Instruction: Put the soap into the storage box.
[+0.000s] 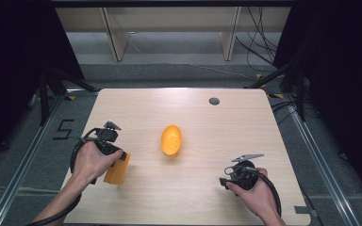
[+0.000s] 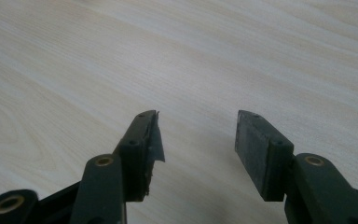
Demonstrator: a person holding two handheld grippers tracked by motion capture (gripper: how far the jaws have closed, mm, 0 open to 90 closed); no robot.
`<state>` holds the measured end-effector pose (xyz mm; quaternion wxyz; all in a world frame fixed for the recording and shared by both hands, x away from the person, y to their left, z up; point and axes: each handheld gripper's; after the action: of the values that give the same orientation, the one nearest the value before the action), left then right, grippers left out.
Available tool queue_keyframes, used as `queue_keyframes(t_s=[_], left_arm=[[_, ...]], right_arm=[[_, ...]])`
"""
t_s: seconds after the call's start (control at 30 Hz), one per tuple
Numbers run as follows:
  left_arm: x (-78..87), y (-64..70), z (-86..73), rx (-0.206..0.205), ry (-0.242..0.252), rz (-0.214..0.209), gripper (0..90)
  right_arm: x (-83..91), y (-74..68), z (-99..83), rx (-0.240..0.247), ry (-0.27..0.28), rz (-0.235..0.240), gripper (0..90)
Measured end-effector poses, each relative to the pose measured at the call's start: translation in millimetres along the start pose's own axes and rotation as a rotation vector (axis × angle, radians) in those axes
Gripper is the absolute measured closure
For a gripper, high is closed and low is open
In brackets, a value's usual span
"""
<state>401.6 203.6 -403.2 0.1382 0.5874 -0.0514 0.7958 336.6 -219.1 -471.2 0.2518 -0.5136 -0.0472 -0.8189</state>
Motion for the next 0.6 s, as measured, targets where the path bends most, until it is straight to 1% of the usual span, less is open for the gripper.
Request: queue_keyframes(t_s=[0.03, 0.07, 0.13, 0.17, 0.2, 0.27, 0.3, 0.37, 0.43, 0.5, 0.53, 0.57, 0.6], left_arm=[[1.2, -0.7, 0.6, -0.004, 0.016, -0.006, 60.6], [1.2, -0.7, 0.6, -0.004, 0.016, -0.006, 60.6], [3.5, -0.5, 1.0, -0.012, 0.047, -0.004, 60.6], [4.2, -0.4, 1.2, -0.002, 0.057, -0.01, 60.6], [5.1, -1.3, 1.4, -0.006, 0.076, -0.011, 60.6], [6.7, -1.6, 2.3, 0.001, 0.108, -0.016, 60.6], [6.7, -1.6, 2.3, 0.001, 0.108, -0.016, 60.6], [9.1, -1.4, 2.9, 0.014, 0.141, -0.018, 60.6], [12.0, -2.5, 4.8, 0.022, 0.16, -0.034, 60.6], [11.1, -2.4, 4.9, 0.031, 0.193, -0.037, 60.6], [12.9, -2.5, 5.8, 0.032, 0.176, -0.033, 60.6], [13.6, -2.9, 6.7, 0.04, 0.175, -0.046, 60.6], [14.1, -3.0, 7.0, 0.046, 0.178, -0.049, 60.6]], right_arm=[[-0.3, 0.1, -0.1, 0.0, 0.001, 0.0, 49.6], [-0.3, 0.1, -0.1, 0.0, 0.001, 0.0, 49.6], [-0.1, 0.1, -0.1, 0.001, 0.0, 0.0, 49.5], [-0.1, 0.1, -0.2, 0.001, 0.0, 0.0, 49.5], [-0.3, 0.2, -0.2, 0.002, 0.0, 0.0, 49.5], [-0.4, 0.4, -0.2, 0.004, -0.002, 0.001, 49.5], [-0.4, 0.4, -0.2, 0.004, -0.002, 0.001, 49.5], [-0.2, 0.2, -0.2, 0.005, -0.002, 0.0, 49.4], [-0.1, 0.1, -0.2, 0.001, 0.0, 0.0, 49.4], [0.1, 0.1, -0.1, 0.0, 0.0, -0.002, 49.4], [0.3, -0.2, 0.0, -0.005, 0.002, -0.002, 49.4], [0.9, -0.4, 0.2, -0.008, 0.0, 0.001, 49.4], [3.2, -1.1, 0.6, -0.009, -0.012, -0.012, 49.5]])
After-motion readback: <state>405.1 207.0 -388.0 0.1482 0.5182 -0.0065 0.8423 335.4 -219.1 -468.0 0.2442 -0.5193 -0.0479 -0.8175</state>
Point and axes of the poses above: each handheld gripper's, and its own axes: x roughly backward along the jaws, z roughly out of its top, y roughly to its right, and after that the axes turned 4 degrees about -y, right-handed
